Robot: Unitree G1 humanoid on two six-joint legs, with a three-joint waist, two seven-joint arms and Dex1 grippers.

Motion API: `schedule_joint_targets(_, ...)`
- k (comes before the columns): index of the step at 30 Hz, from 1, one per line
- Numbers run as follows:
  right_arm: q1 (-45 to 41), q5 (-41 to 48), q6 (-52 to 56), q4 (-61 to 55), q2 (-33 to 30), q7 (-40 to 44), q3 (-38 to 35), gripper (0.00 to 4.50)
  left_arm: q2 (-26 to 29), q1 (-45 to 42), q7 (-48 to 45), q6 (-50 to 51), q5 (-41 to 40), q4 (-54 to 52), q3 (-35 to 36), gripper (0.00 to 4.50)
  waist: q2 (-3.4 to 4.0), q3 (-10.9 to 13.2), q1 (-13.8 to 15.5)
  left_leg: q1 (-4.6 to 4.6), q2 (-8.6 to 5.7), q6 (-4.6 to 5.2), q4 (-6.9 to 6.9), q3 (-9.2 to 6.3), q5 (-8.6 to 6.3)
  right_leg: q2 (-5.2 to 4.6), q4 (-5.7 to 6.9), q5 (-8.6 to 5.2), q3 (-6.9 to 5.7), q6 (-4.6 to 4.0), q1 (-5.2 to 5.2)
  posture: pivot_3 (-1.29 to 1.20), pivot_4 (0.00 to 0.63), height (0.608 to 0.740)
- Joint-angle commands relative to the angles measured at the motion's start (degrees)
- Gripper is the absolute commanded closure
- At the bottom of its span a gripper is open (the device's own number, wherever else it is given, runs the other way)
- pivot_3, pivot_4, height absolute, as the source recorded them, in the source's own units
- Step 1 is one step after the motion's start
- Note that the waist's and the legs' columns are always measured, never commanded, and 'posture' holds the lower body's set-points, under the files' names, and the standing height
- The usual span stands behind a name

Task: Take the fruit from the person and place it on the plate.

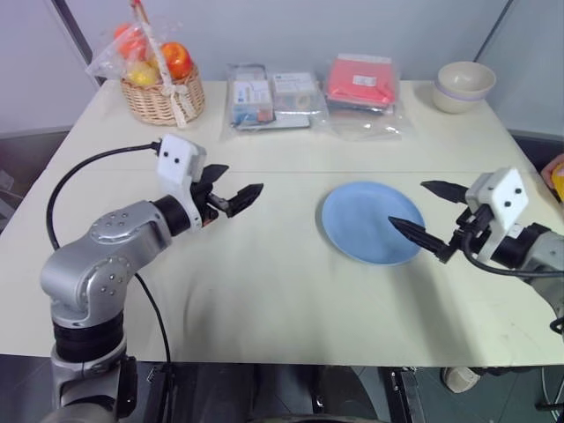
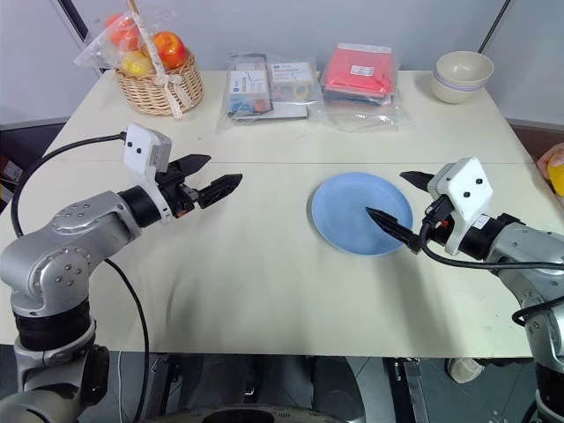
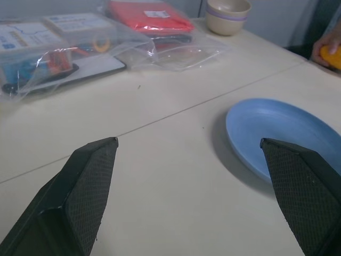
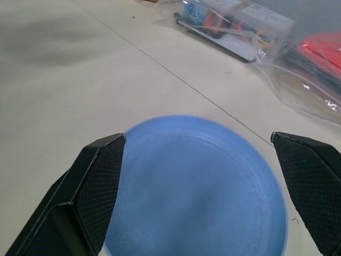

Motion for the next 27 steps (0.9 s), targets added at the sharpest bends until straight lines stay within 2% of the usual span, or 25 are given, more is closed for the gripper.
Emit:
schedule_joint_targets(1,-0.57,0.54,-0.57,-1.4,-0.87,0.18,-1.69,0.0,-0.06,-1.0,0.73,-1.05,-1.31,-1.05,1.55,0.04,0.0,0.0,0.0,0.0,0.0,0.0,0.0,0.0,0.0,0.0,0.0,0.0,0.0,0.0,0.0,0.0,0.15,0.74)
schedule_joint_targets(27,-0.18,1.07,0.28,-1.82,-1.16,0.02,-2.31,0.0,2.8,-0.05,0.91,-0.74,-6.11,-1.08,1.63,0.04,0.0,0.0,0.0,0.0,0.0,-0.01,0.0,0.0,0.01,0.0,0.0,0.0,0.0,0.0,0.0,0.0,0.15,0.74)
